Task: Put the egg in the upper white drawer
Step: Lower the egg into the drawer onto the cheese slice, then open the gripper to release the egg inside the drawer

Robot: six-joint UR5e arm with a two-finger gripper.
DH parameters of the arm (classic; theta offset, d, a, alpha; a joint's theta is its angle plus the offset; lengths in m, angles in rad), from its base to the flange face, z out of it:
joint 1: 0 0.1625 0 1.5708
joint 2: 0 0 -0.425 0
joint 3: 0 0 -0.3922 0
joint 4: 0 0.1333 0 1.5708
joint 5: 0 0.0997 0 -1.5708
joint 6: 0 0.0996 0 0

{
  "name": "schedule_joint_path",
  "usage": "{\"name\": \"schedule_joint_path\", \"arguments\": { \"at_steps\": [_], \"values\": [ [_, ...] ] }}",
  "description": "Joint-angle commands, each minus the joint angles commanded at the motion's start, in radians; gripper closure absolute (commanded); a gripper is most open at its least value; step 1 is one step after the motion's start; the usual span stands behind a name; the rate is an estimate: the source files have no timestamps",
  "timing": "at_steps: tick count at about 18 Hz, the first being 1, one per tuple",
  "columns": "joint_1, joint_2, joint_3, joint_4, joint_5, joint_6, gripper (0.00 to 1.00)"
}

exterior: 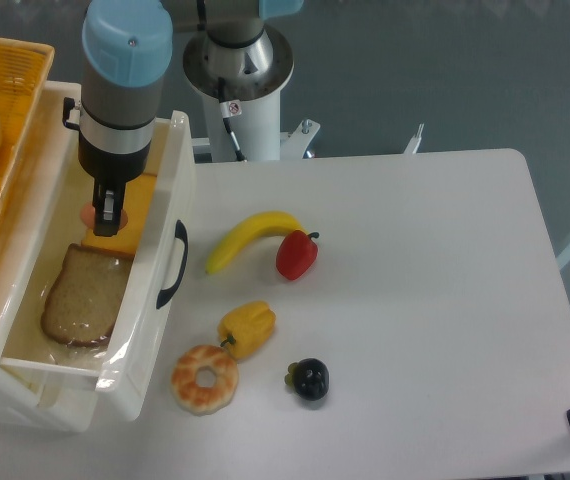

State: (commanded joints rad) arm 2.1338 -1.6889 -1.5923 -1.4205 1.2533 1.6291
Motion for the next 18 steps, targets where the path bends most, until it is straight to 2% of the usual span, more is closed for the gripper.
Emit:
{"name": "schedule_joint_path", "arguments": {
  "at_steps": [18],
  "values": [
    [-0.012,-0.003,-0.015,-0.003,0.0,-0.011,0.5]
  ]
}}
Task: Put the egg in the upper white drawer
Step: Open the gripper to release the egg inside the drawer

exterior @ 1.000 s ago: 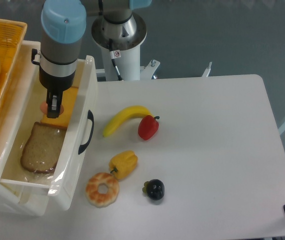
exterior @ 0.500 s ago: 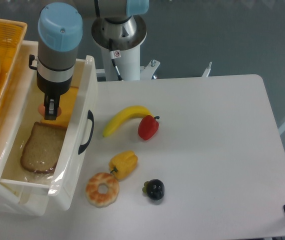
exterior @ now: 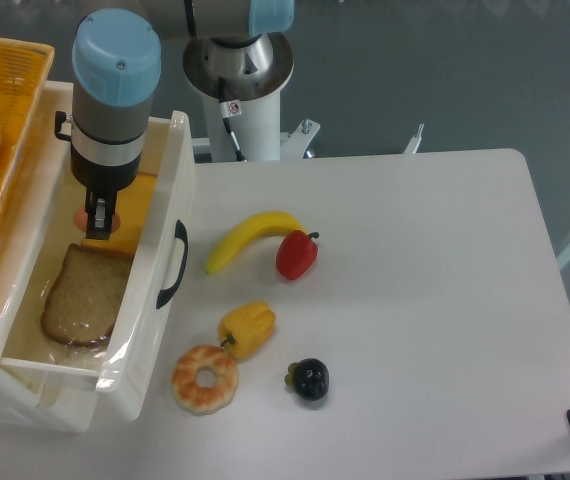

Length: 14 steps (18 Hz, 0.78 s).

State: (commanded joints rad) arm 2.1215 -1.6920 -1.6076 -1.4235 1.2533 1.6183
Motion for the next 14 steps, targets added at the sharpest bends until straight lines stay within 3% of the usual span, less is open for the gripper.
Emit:
{"name": "schedule_joint_path", "arguments": {
  "at_steps": [14],
  "values": [
    [-0.002,-0.003,-0.002,0.0,0.0,-0.002,0.41]
  ]
}}
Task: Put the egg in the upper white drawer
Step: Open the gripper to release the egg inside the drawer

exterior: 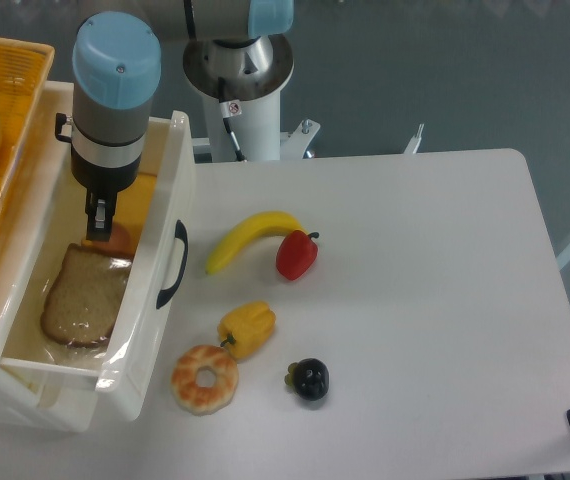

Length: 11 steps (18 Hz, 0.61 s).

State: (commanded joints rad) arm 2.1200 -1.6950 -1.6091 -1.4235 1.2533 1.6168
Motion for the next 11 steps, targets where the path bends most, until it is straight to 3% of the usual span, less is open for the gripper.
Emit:
{"name": "schedule_joint_path", "arguments": {
  "at_steps": [4,5,6,11],
  "values": [
    [0.0,0.002,0.0,0.0,0.0,-0.002,0.36],
    [0.0,0.003,0.002,0.005,0.0,-0.002,0.21],
    [0.0,0.005,0.005,0.006,0.0,-0.003,0.16],
    [0.006,0.012,0.014,0.006,0.0,-0.003,0.14]
  ]
}}
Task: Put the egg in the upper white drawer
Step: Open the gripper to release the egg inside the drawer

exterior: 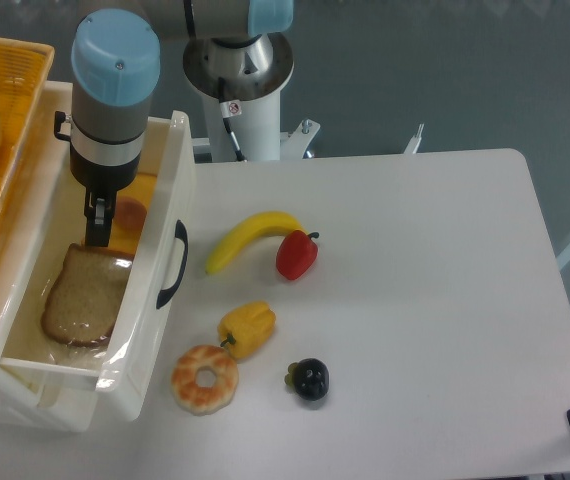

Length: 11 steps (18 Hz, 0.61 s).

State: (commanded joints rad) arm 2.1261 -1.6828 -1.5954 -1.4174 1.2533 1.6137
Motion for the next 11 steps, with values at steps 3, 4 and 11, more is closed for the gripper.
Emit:
{"name": "schedule_joint_path", "arguments": {
  "at_steps": [3,4,11],
  "values": [
    [0.006,0.008,0.002,-0.002,0.0,0.002,0.13],
    [0.012,0.014,0.002,-0.002,0.0,0.002,0.13],
    [0.069,0.083,0.002,-0.008,-0.011,-0.002,0.01]
  ]
}}
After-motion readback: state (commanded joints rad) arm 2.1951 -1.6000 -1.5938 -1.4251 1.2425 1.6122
